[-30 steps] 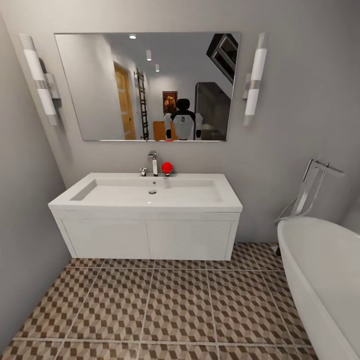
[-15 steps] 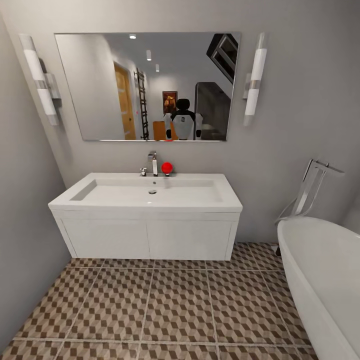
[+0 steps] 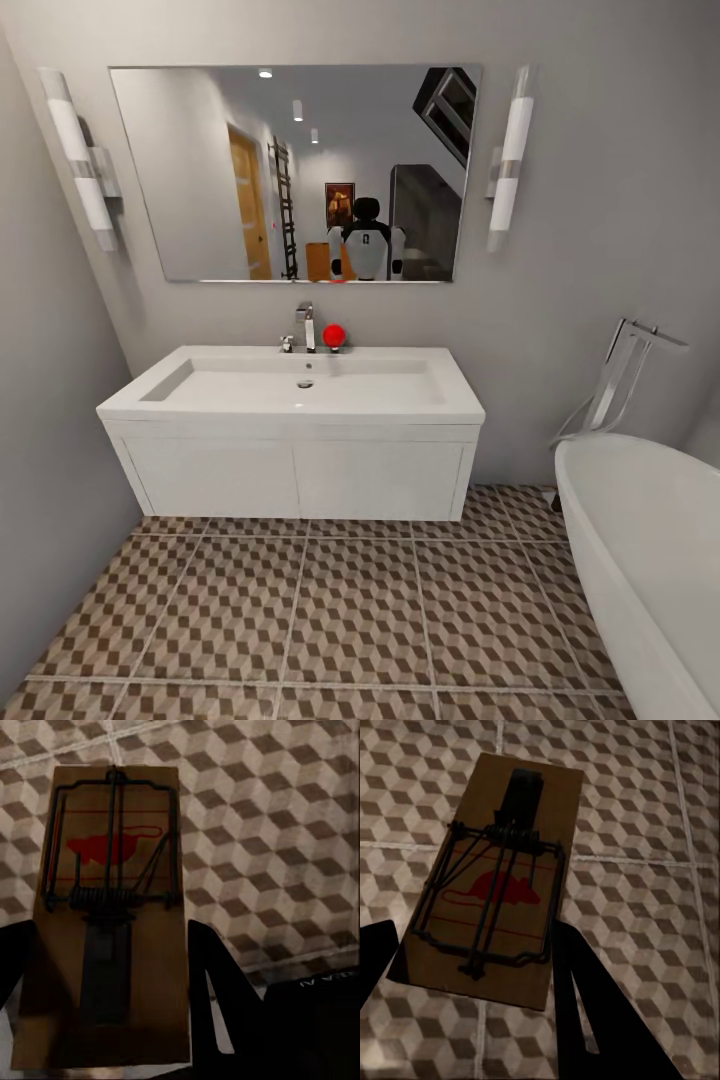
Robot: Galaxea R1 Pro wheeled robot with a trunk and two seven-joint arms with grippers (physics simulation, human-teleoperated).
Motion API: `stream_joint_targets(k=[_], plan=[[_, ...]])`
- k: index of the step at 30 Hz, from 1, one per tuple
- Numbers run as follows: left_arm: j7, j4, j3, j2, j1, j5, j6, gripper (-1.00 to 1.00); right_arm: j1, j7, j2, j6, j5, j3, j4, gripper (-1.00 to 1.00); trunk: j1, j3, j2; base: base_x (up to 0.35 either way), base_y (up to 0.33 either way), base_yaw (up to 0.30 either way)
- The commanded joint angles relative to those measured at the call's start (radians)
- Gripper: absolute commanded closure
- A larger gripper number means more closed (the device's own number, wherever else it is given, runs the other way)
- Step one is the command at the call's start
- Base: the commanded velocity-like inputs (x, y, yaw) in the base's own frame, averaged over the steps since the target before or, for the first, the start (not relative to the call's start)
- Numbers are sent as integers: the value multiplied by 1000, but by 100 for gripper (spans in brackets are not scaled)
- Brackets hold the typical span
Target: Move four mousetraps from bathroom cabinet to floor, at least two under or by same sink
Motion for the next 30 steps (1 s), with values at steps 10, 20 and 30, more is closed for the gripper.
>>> stream_joint_targets(k=[10,20,30], plan=[[10,-499,179,12,-128,6,477,100,-249,-18,3,324,1,0,-181,100,0,-1,-1,0,0,0],[11,-284,238,12,-535,6,613,100,-449,-23,26,556,0,1,-322,100,0,-1,-1,0,0,0],[13,-166,259,12,-825,6,740,100,-579,-24,77,920,-1,3,-576,100,0,-1,-1,0,0,0]])
